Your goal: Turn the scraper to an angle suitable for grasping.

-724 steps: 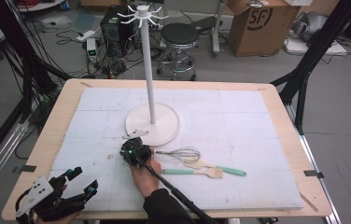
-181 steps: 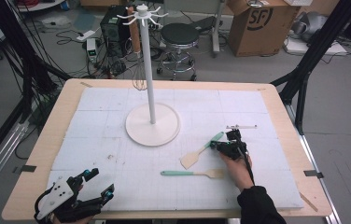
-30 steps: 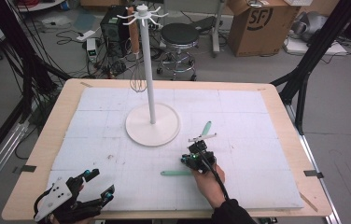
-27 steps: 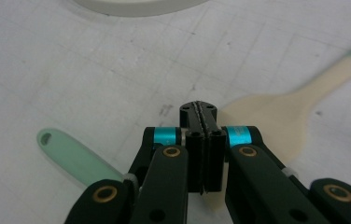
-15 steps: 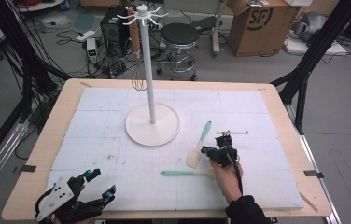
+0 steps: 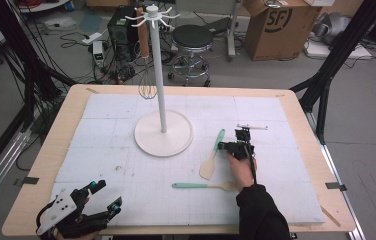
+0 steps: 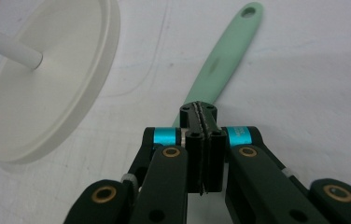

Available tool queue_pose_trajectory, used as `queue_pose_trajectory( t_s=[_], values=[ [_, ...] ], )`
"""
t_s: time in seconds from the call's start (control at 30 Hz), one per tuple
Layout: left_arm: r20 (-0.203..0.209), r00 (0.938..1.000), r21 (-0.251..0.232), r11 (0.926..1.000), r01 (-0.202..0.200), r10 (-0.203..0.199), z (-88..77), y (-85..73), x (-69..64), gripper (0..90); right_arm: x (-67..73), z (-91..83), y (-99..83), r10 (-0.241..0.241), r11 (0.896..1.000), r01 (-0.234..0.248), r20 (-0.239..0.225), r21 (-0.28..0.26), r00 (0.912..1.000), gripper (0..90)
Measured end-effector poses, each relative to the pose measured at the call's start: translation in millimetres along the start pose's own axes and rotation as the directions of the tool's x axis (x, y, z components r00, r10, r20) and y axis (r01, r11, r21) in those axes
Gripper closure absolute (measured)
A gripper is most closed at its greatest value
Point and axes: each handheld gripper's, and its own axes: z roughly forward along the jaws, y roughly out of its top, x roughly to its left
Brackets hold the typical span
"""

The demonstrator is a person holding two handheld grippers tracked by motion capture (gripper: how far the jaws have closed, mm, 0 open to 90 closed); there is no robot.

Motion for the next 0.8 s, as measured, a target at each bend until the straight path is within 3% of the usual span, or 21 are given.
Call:
queue_pose_trajectory(
  t_s=[0.27, 0.53, 0.7, 0.73, 0.8],
  values=[
    [0.005, 1.0000, 0.002, 1.0000, 0.006, -0.006, 1.4, -0.6, 0.5, 23.7, 7.6, 15.3, 10.5, -0.009, 1.000, 0.010, -0.028, 0.013, 0.9996, 90.0],
    [0.004, 1.0000, 0.004, 1.0000, 0.007, -0.007, 1.4, -1.2, 1.2, 23.7, 15.0, 26.8, 9.7, 0.010, 1.000, -0.008, -0.108, 0.021, 0.9941, 90.0],
    [-0.001, 0.9999, 0.004, 0.9999, 0.010, -0.010, 0.5, -1.4, 1.1, 23.7, 21.1, 31.0, 7.8, -0.018, 0.999, 0.024, -0.146, 0.041, 0.9891, 89.7],
    [-0.002, 1.0000, 0.004, 1.0000, 0.009, -0.009, 0.3, -1.4, 1.5, 23.7, 19.9, 28.7, 7.9, -0.019, 0.999, 0.024, -0.133, 0.038, 0.9910, 87.2],
    [-0.002, 0.9999, 0.002, 0.9999, 0.011, -0.011, 0.4, -1.3, 1.5, 23.7, 16.7, 22.5, 9.4, -0.015, 1.000, 0.018, -0.131, 0.022, 0.9913, 73.4]
  ],
)
